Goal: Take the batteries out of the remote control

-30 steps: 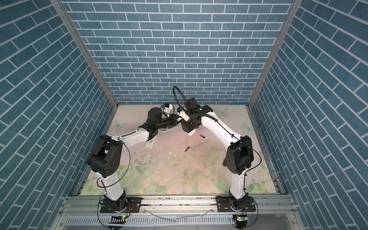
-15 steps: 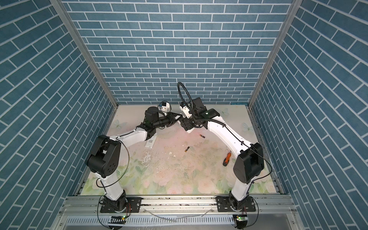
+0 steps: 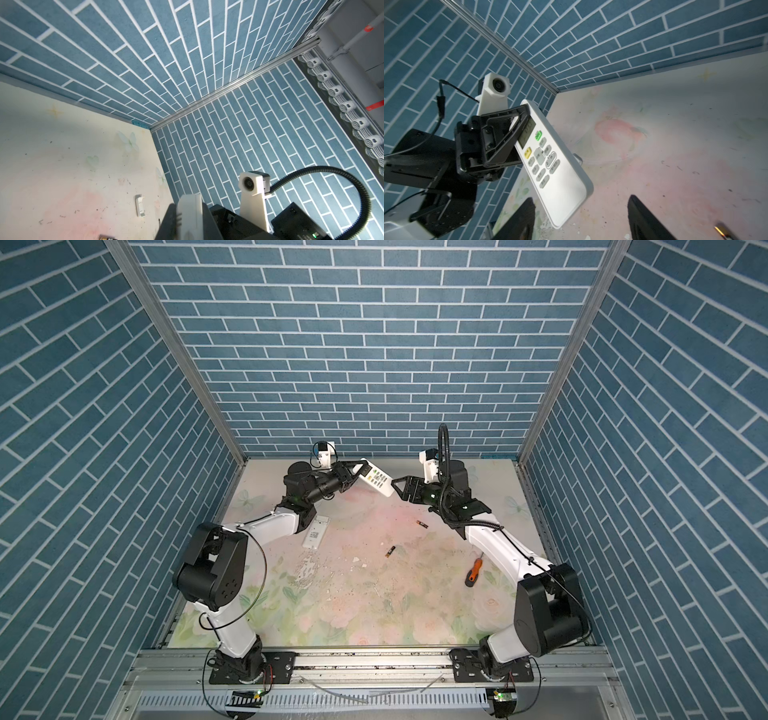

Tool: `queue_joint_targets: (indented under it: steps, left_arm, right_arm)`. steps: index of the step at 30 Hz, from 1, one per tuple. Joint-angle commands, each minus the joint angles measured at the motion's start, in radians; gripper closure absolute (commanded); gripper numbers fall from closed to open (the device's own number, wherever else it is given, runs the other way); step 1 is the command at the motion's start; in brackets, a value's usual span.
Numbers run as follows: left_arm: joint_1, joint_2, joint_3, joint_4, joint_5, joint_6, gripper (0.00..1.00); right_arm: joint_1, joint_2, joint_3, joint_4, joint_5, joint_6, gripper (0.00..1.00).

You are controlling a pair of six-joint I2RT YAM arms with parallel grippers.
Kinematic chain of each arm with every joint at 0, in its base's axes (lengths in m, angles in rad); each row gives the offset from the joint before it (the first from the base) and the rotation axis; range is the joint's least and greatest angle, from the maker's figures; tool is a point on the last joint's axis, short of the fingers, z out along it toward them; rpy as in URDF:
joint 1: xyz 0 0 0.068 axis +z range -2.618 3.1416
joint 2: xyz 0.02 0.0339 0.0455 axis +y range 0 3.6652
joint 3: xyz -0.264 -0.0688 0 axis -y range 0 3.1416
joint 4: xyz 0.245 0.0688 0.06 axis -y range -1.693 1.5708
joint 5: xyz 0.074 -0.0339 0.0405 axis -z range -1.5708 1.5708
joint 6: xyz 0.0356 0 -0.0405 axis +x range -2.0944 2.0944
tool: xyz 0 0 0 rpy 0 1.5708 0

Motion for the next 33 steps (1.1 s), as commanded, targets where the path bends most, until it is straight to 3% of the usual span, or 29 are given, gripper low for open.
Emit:
queue_joint_targets:
  steps: [1,9,24,33]
  left_arm:
    - [-0.005,-0.012,0.025,0.095,-0.025,-0.005,1.0]
    - [-0.008,-0.046,0.006,0.108,-0.059,0.008,1.0]
    - [-0.026,-0.007,0.034,0.159,-0.091,0.001,1.0]
    - [-0.027,-0.003,0.015,0.181,-0.082,-0.01,1.0]
  right_arm:
    - [-0.001,0.044,-0.03,0.333,-0.076,0.214,0.3]
    - [0.001,0.168,0.014,0.539,-0.159,0.348,0.38]
    - [0.054,0.21,0.045,0.572,-0.184,0.377,0.46]
    - [0.064,0.209,0.041,0.591,-0.152,0.373,0.68]
